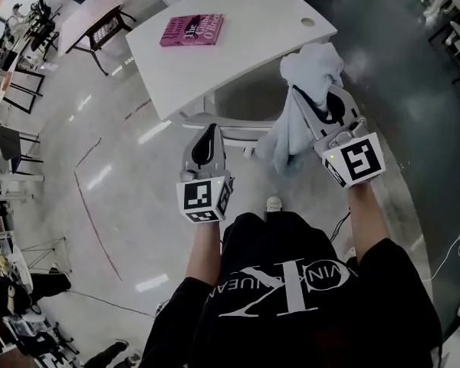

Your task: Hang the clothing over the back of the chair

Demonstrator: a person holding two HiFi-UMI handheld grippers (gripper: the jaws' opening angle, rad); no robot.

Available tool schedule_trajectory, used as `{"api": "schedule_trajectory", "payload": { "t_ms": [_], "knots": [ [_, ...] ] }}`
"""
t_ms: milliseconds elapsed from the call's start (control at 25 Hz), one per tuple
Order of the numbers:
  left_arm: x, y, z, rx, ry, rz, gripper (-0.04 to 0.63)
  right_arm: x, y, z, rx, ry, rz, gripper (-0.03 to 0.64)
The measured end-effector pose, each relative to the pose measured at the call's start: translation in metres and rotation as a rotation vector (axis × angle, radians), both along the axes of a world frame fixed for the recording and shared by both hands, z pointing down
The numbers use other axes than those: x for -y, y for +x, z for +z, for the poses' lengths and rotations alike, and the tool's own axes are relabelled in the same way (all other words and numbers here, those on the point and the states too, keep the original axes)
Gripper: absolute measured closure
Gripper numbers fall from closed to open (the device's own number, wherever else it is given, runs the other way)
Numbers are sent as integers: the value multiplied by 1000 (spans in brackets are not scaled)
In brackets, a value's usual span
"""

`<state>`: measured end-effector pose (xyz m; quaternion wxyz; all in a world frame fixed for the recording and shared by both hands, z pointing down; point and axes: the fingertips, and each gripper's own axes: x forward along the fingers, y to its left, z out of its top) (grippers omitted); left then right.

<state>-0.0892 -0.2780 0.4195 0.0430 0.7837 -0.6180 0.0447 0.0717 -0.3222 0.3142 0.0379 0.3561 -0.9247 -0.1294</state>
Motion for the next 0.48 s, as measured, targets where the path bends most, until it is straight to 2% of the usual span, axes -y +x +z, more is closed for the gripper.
{"api": "schedule_trajectory", "payload": {
  "t_ms": [280,480],
  "knots": [
    [14,-9,4,7,-14,-7,584,36,-1,6,-5,1,34,541],
    [34,-11,8,-9,-31,19,584,62,-3,-2,-25,12,91,541]
  ]
}}
